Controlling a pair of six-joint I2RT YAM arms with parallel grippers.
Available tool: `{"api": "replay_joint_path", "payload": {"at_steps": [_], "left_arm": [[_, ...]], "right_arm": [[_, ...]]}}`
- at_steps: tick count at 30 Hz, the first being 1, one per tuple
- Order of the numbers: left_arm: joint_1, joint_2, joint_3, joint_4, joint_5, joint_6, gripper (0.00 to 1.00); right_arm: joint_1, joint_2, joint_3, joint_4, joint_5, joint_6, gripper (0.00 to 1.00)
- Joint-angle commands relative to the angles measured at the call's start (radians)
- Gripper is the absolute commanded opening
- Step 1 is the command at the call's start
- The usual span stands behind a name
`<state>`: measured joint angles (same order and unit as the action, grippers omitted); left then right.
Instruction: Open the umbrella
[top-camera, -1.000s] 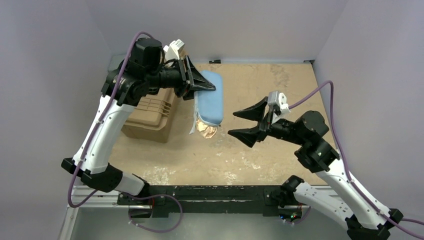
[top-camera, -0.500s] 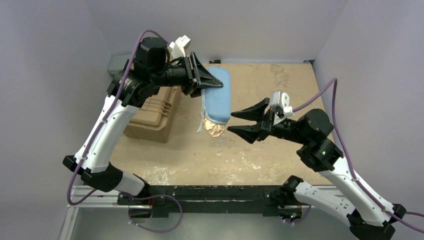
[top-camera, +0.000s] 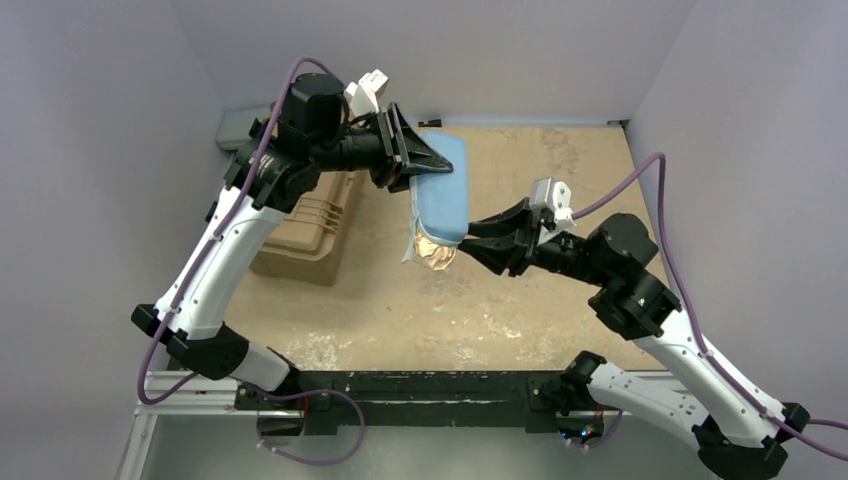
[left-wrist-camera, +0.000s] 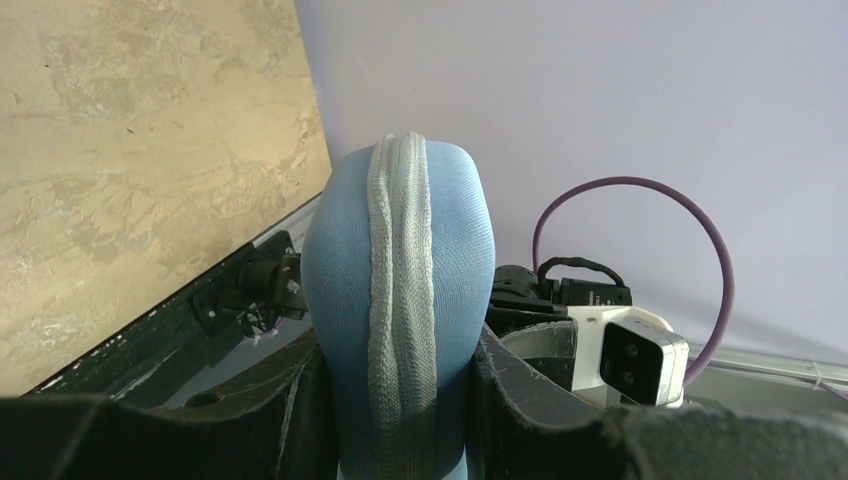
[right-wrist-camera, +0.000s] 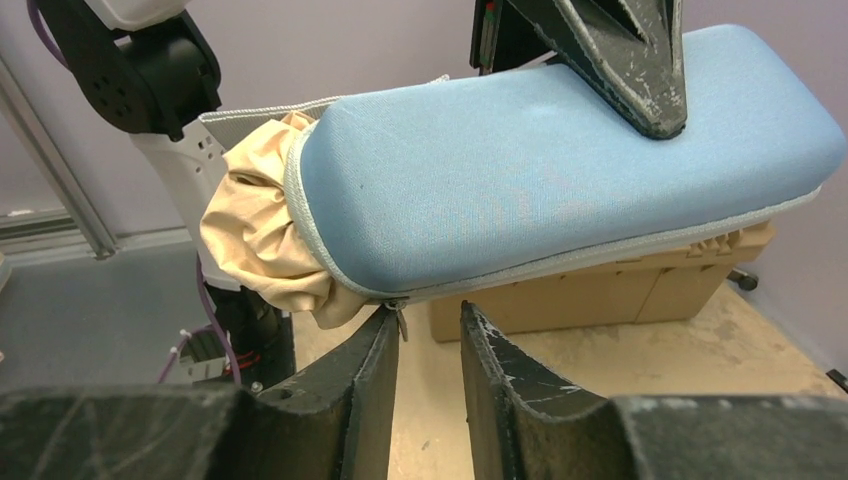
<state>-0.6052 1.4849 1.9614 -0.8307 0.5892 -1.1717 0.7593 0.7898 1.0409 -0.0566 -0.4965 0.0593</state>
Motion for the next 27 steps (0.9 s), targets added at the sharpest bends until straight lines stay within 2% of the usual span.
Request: {"api": "replay_joint_path", "payload": {"at_steps": [1,5,12,18,19,21,22,24,27], "left_arm": [[-0.005,-0.017,0.031,0.085,0.012,-0.043,0.00],[-0.006,-0.017,0.033,0.085,0.012,-0.043,0.00],[-0.006,-0.021,0.032,0.072,0.008,-0.034,0.00],[-0.004,-0.023,0.033,0.064,-0.003,-0.032,0.00],[-0.004,-0.023,0.036,0.063,-0.003,-0.033,0.00],[0.000,-0.020,0.051,0.045,-0.006,-0.037,0.00],[0.001,-0.013,0.062,0.030,-0.008,-0.037,0.00],[0.003,0.000,0.087,-0.002,-0.009,-0.033,0.00],[0.002,0.009,0.092,-0.016,-0.008,-0.036,0.00]], "right_arm": [[0.007,0.005,0.012,0.014,0.022,-0.021,0.25],[0.007,0.004,0.008,0.015,0.032,-0.025,0.20],[0.008,0.000,0.010,0.017,0.029,-0.030,0.00],[0.008,-0.005,0.026,-0.041,-0.029,-0.050,0.01],[0.009,-0.008,0.033,-0.084,-0.033,-0.071,0.12],[0.010,-0.021,0.039,-0.143,-0.020,-0.119,0.42],[0.010,-0.033,0.034,-0.165,-0.007,-0.140,0.50],[0.011,-0.059,0.017,-0.187,0.022,-0.174,0.54],[0.012,-0.069,0.003,-0.189,0.035,-0.184,0.55]]}}
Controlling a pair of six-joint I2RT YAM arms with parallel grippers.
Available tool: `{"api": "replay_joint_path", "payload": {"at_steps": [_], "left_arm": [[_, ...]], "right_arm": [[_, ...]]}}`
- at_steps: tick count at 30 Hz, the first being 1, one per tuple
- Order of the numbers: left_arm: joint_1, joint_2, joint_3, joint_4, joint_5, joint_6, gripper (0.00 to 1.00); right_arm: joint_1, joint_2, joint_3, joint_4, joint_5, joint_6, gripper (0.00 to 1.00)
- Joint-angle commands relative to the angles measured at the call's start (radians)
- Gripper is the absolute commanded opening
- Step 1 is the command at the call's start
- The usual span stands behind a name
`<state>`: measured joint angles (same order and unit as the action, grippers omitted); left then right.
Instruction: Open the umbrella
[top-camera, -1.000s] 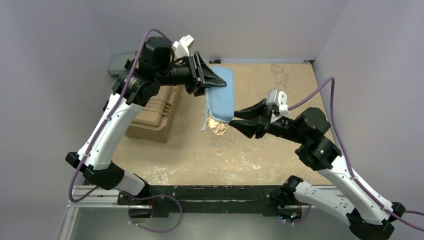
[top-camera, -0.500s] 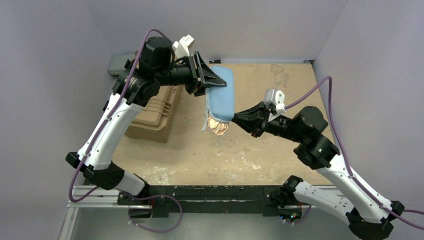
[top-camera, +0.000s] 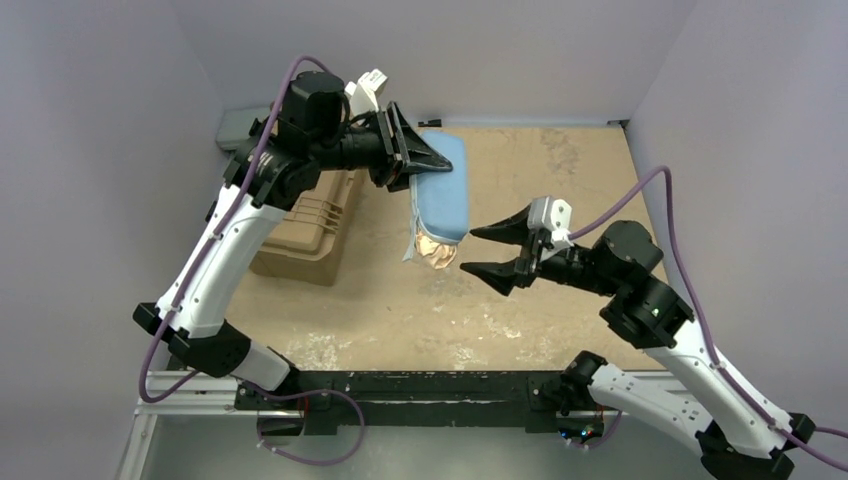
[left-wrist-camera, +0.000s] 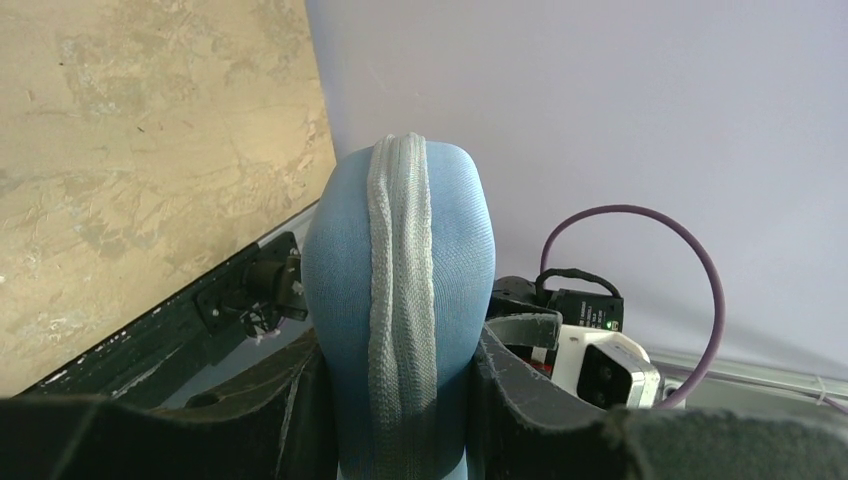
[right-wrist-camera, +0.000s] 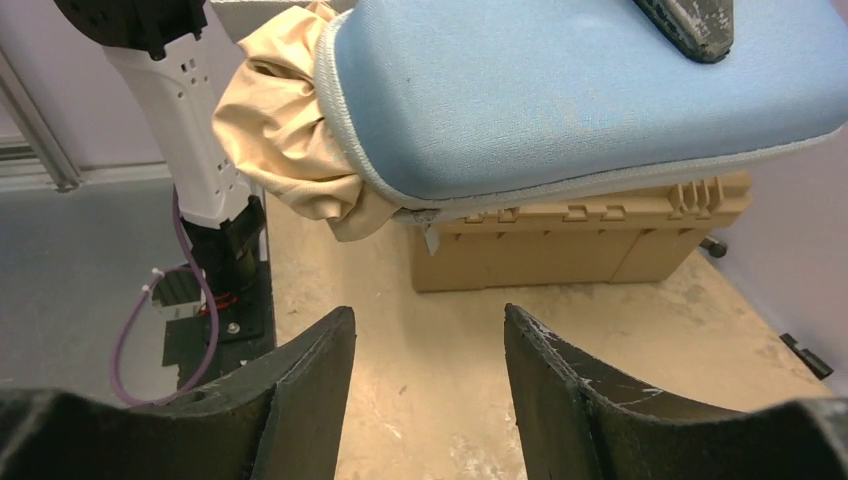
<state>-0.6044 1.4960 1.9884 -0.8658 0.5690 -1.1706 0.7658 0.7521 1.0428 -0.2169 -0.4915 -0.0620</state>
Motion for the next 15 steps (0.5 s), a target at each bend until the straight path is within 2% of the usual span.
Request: {"api": "replay_joint_path", "payload": {"at_steps": [1,6,15], "left_arm": [[-0.001,-0.001,0.063,0.015,0.013,-0.039,0.00],[-0.014,0.004,0.055,0.006,0.001,-0.038,0.00],[-0.037,0.032,0.077,0.023,-0.014,-0.048,0.00]], "right_arm": [[0.005,-0.030,0.000,-0.018,0.029,-0.057,0.54],[0.005,-0.023,-0.003,0.035,0.027,-0.033,0.50],[0.007,-0.011,-0.004,0.060,0.037,-0.032,0.38]]}}
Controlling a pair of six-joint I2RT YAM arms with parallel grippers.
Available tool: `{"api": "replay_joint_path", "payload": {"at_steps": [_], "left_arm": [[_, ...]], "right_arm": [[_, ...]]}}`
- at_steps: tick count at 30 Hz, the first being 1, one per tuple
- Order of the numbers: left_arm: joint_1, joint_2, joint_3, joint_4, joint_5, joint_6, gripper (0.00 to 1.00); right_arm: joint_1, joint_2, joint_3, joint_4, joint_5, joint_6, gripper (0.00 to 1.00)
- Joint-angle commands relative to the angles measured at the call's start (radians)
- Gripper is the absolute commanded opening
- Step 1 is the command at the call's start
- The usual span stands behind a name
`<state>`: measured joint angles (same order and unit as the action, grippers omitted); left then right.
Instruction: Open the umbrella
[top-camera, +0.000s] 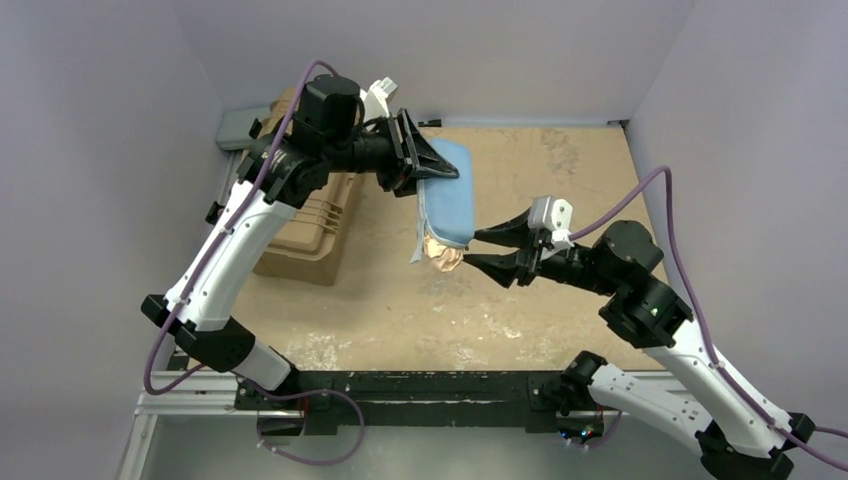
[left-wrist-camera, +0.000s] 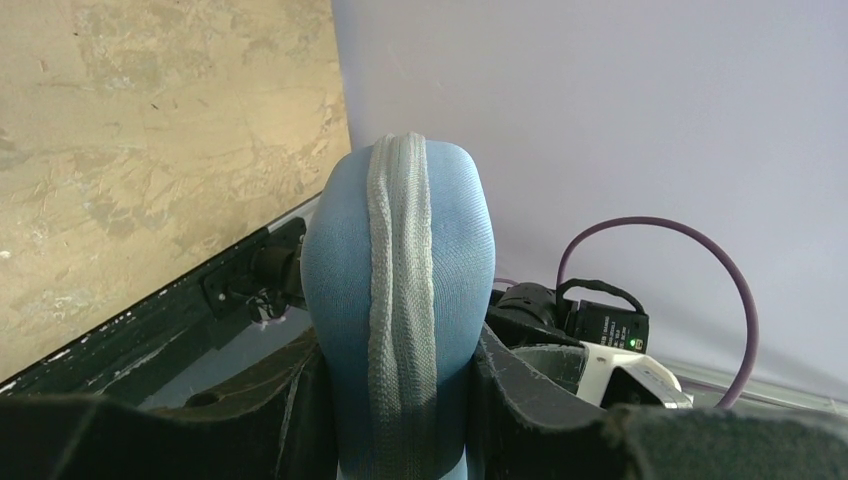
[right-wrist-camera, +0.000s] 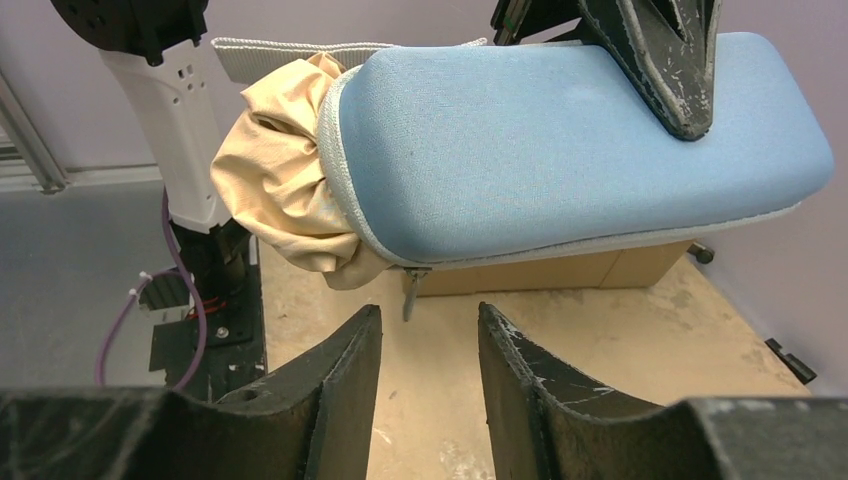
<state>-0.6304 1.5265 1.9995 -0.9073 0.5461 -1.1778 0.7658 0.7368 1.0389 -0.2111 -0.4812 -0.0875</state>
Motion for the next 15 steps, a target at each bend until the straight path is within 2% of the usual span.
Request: {"api": "replay_joint_path", "payload": {"at_steps": [1,15], "left_arm": [[-0.012,0.004,0.067,0.065,0.009,-0.040,0.00],[-0.014,0.013,0.076,0.064,0.013,-0.035,0.00]], "right_arm": [[0.006,0.004,-0.002,0.058,0.027,-0.003,0.37],[0.012,0.007,-0.004,0.057,0.032,0.001,0.26]]}}
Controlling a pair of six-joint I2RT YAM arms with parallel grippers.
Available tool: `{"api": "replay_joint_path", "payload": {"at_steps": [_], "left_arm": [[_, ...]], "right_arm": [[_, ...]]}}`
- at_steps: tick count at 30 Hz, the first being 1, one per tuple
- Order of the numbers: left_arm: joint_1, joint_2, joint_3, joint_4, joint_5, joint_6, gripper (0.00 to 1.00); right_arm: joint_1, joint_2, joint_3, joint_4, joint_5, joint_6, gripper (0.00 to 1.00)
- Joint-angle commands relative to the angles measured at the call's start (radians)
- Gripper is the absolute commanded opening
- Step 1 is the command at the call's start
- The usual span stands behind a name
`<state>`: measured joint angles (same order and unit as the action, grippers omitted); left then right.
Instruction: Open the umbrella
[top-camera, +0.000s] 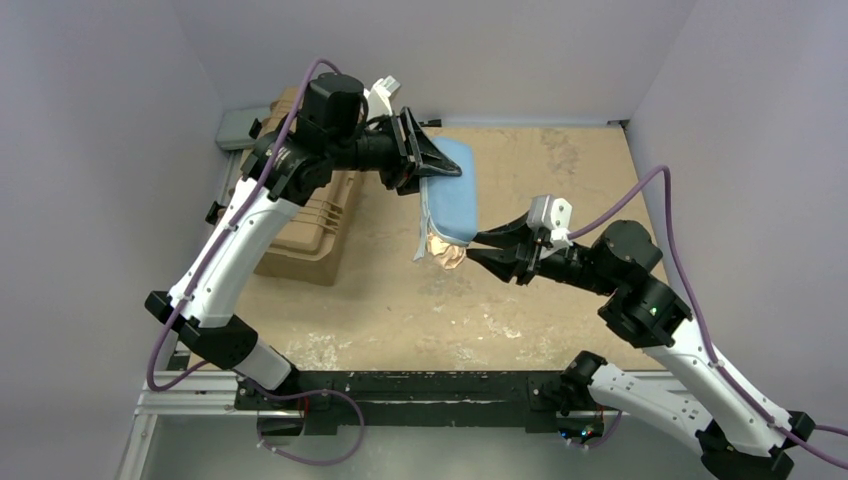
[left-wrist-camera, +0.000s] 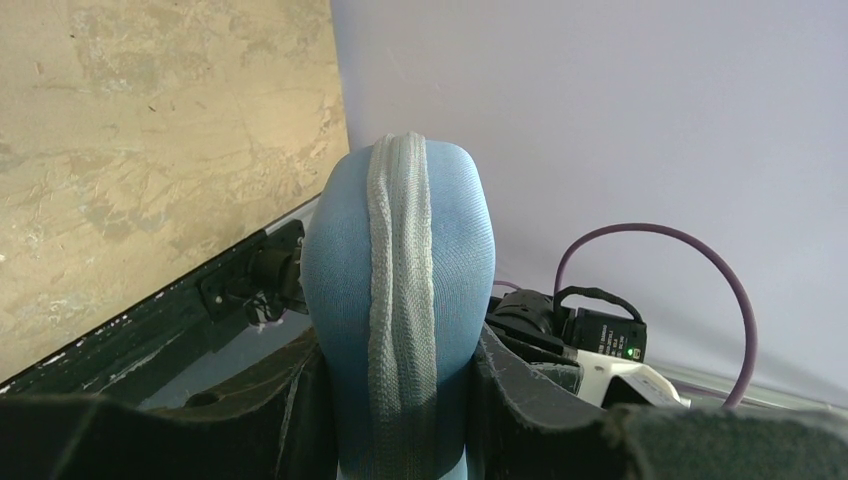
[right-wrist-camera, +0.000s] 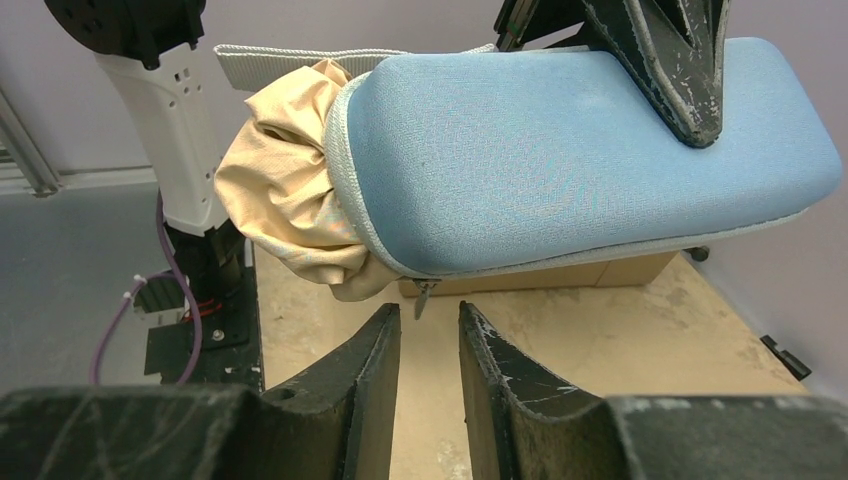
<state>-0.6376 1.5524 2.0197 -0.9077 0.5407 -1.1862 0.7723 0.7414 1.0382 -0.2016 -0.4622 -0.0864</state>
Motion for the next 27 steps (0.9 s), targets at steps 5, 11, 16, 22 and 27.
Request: {"api": "replay_joint_path", "payload": {"at_steps": [5,11,16,22,27], "left_arm": [[-0.007,-0.012,0.054,0.066,0.018,-0.024,0.00],[-0.009,-0.012,0.050,0.066,0.017,-0.021,0.00],[-0.010,-0.015,0.045,0.066,0.015,-0.021,0.00],[-0.017,-0.020,0.031,0.070,0.013,-0.018,0.00],[-0.018,-0.022,0.025,0.074,0.009,-0.018,0.00]], "right_arm": [[0.007,0.005,0.002,0.048,0.016,0.000,0.26],[0.006,0.009,0.012,0.046,0.034,-0.004,0.24],[0.006,0.015,0.022,0.041,0.051,-0.012,0.23],[0.006,0.014,0.022,0.040,0.057,-0.013,0.23],[0.006,0.014,0.026,0.039,0.058,-0.014,0.21]]}}
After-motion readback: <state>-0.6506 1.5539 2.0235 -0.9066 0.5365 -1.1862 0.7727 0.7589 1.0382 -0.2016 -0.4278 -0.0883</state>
